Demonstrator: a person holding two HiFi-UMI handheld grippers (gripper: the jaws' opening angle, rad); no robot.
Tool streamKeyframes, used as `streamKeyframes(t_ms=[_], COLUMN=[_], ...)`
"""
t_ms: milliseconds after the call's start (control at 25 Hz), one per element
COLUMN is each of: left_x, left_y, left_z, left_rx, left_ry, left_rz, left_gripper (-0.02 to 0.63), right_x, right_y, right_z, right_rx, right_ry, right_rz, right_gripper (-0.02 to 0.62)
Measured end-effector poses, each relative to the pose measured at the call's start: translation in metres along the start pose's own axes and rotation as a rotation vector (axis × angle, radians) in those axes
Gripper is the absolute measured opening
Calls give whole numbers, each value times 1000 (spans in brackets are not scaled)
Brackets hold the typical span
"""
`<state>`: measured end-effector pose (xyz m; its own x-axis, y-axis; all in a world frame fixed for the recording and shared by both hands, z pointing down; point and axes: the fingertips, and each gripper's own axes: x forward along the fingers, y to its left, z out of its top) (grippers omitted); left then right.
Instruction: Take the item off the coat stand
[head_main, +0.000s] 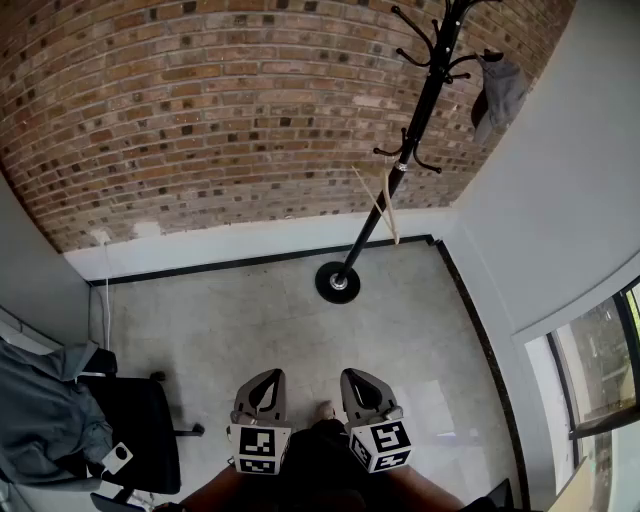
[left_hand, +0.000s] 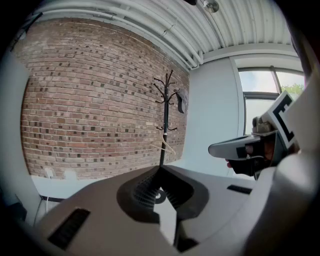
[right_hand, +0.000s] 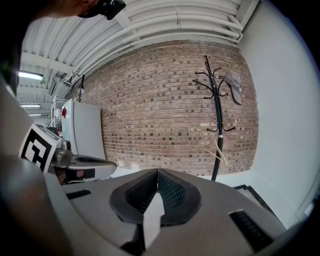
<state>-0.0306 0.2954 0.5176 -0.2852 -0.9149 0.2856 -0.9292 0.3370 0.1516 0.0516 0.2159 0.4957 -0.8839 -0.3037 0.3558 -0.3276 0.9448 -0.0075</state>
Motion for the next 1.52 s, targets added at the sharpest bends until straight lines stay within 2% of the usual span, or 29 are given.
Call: streamKeyframes(t_ms=[320, 480, 640, 880, 1080, 1200, 1520], left_x=[43, 92, 151, 235, 303, 326, 389], left_y=[22, 23, 12, -5, -48, -59, -57], left_z=[7, 30, 58, 92, 119, 130, 154], left_rx=[31, 43, 89, 165, 230, 262, 267], left_ry=[22, 34, 45, 82, 88, 82, 71], left_rz=[55, 79, 73, 69, 14, -22, -115], left_gripper=[32, 32, 32, 32, 32, 32, 32], right_x=[51, 84, 112, 136, 138, 138, 159], right_y=[-33, -76, -135, -240, -323, -350, -393], right_z=[4, 24, 45, 64, 75, 80, 93], right_rx=[24, 37, 77, 107, 93, 98, 63], right_ry=[-6, -29, -69, -118, -153, -166, -148], right_rz=[13, 31, 21, -78, -156, -206, -342], right_gripper=[15, 15, 14, 15, 15, 15, 15])
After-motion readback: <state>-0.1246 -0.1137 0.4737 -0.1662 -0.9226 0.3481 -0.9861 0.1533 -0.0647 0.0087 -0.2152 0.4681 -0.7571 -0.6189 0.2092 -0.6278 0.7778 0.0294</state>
